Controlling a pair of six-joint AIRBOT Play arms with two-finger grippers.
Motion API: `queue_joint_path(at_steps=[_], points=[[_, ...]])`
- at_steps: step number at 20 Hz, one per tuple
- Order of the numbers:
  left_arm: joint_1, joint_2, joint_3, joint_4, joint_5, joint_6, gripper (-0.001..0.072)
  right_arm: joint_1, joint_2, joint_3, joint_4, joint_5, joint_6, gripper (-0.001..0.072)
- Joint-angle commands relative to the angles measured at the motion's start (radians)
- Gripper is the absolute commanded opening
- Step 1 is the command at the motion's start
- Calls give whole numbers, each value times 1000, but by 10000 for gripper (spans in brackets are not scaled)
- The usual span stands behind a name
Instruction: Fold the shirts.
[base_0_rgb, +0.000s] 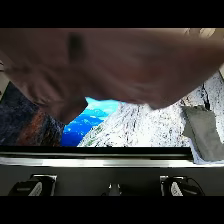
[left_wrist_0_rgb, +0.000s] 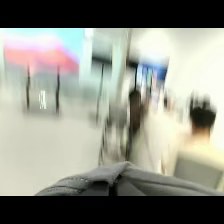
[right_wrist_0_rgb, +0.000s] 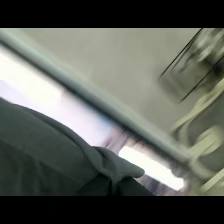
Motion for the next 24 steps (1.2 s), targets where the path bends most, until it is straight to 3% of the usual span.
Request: queue_joint_path(at_steps=[1, 6, 8, 13, 15, 17, 21, 24], points=[[5, 108, 125, 21, 107, -67, 22, 0, 164, 97, -92, -150, 84, 23], [5, 92, 125, 129, 2, -169, 21, 0, 147, 97, -144, -23, 103, 23], [5, 65, 125, 238, -64, -312, 21, 0, 119, 97, -178, 32, 111, 23], [4, -101, 121, 301, -329, -358, 21, 0, -87, 96, -186, 285, 171, 23], [4, -226, 88, 358, -487, -358, 22, 0, -253, 90, -155, 438, 166, 23], [3, -349, -11, 361, -523, -320, 23, 15, -447, 54, -167, 521, 150, 23], [-9, -563, -252, 356, -413, -309, 24, 121, -775, -27, -226, 445, 141, 23], [-34, -711, -286, 339, -327, -218, 24, 173, -903, -27, -227, 229, 187, 23]])
